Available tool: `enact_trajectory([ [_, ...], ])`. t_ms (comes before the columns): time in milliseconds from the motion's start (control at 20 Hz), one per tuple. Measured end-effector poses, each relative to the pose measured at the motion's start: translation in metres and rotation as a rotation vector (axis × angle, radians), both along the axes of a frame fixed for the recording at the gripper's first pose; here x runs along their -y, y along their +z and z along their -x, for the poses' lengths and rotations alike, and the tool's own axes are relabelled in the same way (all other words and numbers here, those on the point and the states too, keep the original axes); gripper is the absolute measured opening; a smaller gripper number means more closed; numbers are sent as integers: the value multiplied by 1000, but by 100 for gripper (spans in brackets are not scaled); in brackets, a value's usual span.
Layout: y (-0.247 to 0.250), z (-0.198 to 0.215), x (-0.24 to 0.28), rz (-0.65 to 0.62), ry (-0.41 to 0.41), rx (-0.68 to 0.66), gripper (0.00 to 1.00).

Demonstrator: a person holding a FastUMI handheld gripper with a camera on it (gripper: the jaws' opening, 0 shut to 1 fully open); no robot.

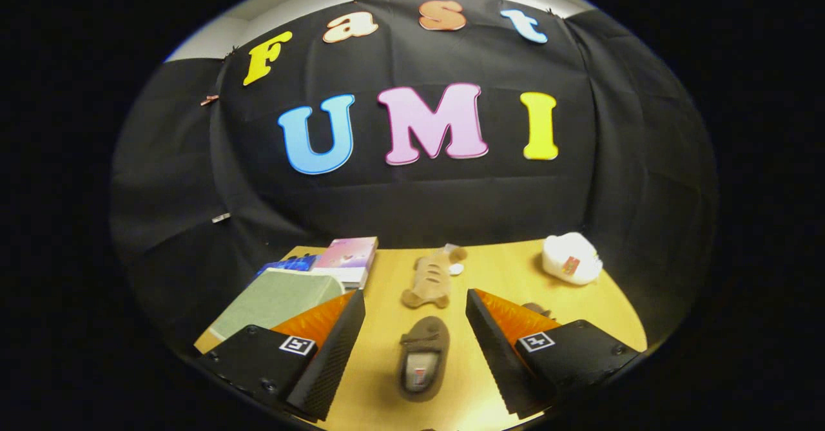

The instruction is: Open the storage box then place both shoes into the box .Put the left shoe in first, then the right shoe, with the right side of both shoes facing outward in a uniform manner.

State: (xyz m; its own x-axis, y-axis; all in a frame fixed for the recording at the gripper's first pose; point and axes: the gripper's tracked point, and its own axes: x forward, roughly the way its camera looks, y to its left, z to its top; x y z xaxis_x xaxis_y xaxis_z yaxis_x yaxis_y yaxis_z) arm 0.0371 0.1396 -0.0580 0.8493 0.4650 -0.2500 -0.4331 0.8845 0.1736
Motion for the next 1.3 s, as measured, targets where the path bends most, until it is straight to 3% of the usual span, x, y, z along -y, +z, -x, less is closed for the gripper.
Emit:
enact_trajectory([
  [500, -96, 54, -110, -293, 527, -513, 98],
  [750, -132, 83, -149, -405, 724, -732, 98],
  [1000, -146, 105, -165, -516, 849, -918, 98],
  [1300, -121, 84, -179, -774, 790, -1071, 95],
])
